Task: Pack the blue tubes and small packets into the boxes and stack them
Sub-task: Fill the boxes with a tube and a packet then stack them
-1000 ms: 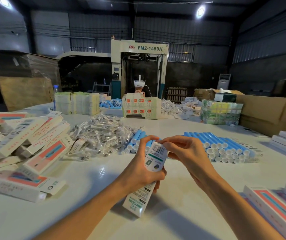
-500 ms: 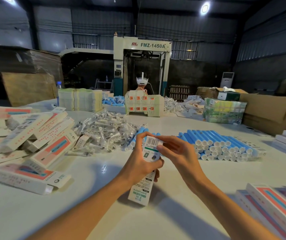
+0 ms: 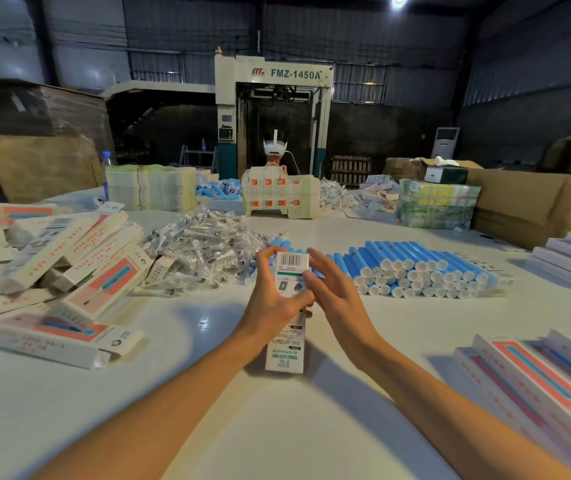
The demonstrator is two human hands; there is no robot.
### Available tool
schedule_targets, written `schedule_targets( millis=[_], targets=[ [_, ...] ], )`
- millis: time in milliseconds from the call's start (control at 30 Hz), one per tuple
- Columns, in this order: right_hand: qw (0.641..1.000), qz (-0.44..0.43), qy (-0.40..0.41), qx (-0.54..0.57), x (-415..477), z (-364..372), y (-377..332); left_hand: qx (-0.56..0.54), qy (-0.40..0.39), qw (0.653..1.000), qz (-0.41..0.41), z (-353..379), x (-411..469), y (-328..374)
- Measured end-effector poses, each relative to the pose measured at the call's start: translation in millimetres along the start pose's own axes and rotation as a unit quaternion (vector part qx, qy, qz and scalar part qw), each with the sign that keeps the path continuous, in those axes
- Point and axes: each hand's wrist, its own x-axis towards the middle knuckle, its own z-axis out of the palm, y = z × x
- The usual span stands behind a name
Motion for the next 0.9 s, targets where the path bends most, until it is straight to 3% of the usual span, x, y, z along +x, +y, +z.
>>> schedule_targets(
  millis=[100, 233, 333, 433, 600, 700, 767, 900],
  targets=[
    [0.991, 0.106, -0.024, 0.078, -5, 6, 1, 0.031, 0.043, 0.999, 0.007, -1, 1, 0],
    [0.976, 0.187, -0.078, 0.084, -16, 16, -1, 0.065, 0.116, 0.99, -0.048, -9, 2, -3],
    [0.976, 0.175, -0.117, 0.062, -22, 25, -4, 0.058, 0.104, 0.992, -0.045, -13, 1, -11],
    [0.982, 0.156, -0.099, 0.038, -27, 25, -10, 0.021, 0.045, 0.997, -0.058, -14, 1, -12],
    [0.981, 0.06, -0.009, -0.185, -38, -7, -42, 0.143, -0.046, 0.988, -0.04, -5, -3, -23],
    [0.92, -0.006, 0.038, -0.389, -50, -51, -72, 0.282, -0.159, 0.946, 0.026, -1, -7, -22],
    [0.847, -0.027, 0.075, -0.525, -63, -89, -94, 0.341, -0.204, 0.915, 0.069, 3, -8, -23],
    [0.715, 0.0, 0.167, -0.679, -106, -165, -129, 0.352, -0.249, 0.896, 0.105, 7, -14, -23]
  ],
)
